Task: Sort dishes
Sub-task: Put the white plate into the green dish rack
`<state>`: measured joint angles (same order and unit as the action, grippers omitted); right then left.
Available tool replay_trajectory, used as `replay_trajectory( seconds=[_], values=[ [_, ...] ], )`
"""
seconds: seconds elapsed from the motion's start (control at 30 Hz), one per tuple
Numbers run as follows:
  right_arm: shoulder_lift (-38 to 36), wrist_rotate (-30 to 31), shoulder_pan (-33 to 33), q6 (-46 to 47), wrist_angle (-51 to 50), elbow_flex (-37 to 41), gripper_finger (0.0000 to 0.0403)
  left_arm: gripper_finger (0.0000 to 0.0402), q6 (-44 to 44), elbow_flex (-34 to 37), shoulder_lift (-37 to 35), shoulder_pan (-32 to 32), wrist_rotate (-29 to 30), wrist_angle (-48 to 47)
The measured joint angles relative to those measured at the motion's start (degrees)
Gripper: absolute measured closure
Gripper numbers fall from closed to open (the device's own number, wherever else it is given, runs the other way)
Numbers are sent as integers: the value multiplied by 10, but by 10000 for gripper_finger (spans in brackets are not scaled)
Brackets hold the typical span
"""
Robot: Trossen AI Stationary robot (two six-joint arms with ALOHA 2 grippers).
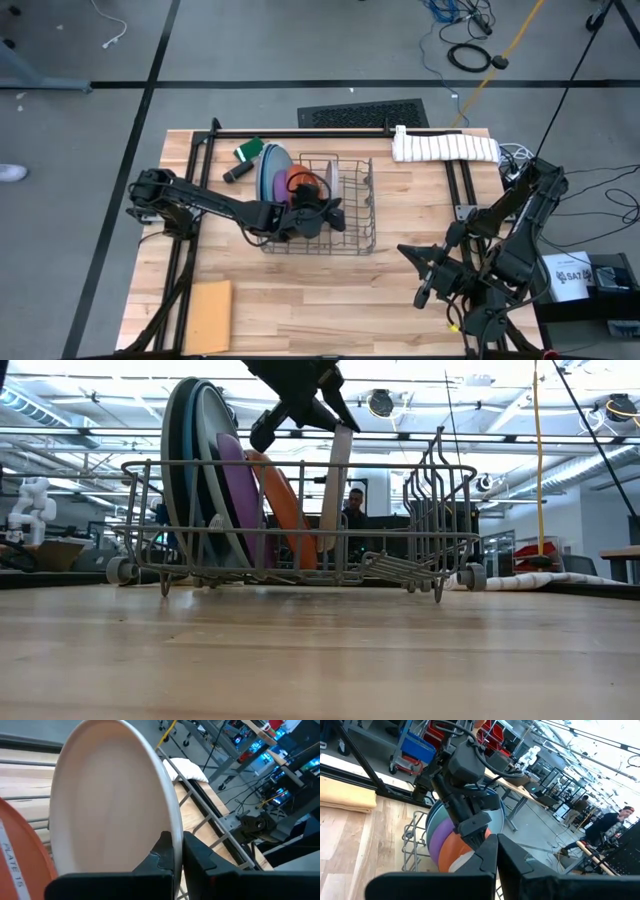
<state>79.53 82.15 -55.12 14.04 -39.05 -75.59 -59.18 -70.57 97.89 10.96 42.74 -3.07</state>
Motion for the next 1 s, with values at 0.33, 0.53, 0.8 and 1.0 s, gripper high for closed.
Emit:
replay_trajectory(
  seconds=[0.33,0.53,0.8,1.0],
  values=[
    [0,0,0,0,-1,0,403,398,13,1,0,1,-7,24],
    [0,0,0,0,-1,0,403,401,14,1,-1,1,-8,32],
    [0,-1,0,0,-1,0,403,400,25,1,-1,1,-11,41],
    [0,-1,0,0,-1,0,403,400,16,0,-3,0,-7,21]
  ],
)
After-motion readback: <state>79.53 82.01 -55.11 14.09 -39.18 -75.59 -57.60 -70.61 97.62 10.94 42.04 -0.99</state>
